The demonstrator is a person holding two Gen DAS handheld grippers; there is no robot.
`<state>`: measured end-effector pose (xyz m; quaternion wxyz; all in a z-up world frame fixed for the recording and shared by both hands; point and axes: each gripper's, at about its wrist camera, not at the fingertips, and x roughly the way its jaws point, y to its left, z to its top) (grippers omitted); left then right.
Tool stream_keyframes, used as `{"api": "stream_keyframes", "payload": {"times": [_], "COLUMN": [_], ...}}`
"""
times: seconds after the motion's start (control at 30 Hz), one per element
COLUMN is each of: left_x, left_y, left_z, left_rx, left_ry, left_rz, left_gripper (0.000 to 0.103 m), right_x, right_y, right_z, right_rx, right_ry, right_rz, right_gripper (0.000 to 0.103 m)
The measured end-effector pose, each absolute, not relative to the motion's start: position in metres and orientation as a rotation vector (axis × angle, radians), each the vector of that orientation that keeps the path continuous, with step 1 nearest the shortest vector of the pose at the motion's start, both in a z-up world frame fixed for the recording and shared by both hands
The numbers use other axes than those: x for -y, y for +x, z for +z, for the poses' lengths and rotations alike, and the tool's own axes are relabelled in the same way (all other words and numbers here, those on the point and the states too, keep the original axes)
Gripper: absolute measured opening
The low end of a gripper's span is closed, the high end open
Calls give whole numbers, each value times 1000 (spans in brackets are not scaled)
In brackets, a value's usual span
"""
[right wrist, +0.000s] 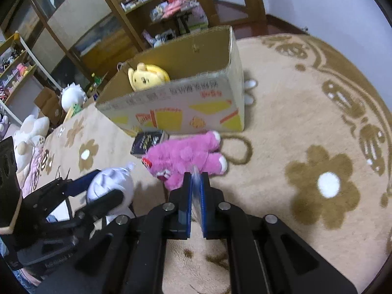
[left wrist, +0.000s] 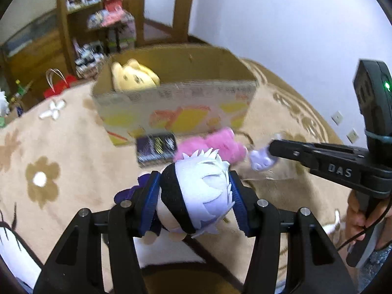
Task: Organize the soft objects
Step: 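Grasp the white-haired doll with the left gripper while the right gripper grasps the clear plastic packet, then lift the doll and the clear packet and carry both over the box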
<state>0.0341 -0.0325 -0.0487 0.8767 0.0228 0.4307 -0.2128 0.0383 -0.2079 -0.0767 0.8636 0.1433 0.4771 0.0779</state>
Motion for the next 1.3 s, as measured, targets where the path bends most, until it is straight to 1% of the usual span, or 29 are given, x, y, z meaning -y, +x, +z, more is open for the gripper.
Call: {"api": "stream_keyframes", "payload": {"times": [0.1, 0.3, 0.5, 0.97, 1.3], "left_x": [22, 27, 21, 21, 31], "left_y": [34, 33, 36, 58, 90], "left_z": [-36, -20, -2, 30, 51], "left_rx": [-840, -703, -614, -510, -453], "left_ry": [30, 25, 3, 19, 46], "left_rz": [-417, -373, -352, -336, -320], "left_gripper": [54, 54, 54, 54, 54], "right_x": [210, 213, 210, 194, 193], "right_y": [35, 28, 21, 29, 57], "right_z": [-64, -39, -11, 36, 47], "right_rx": [-950, -838, -694, -483, -439], "right_ry": [302, 301, 270, 177, 153], "right_rz": [150, 135, 114, 121, 111], "right_gripper": [7, 7, 7, 7, 7]}}
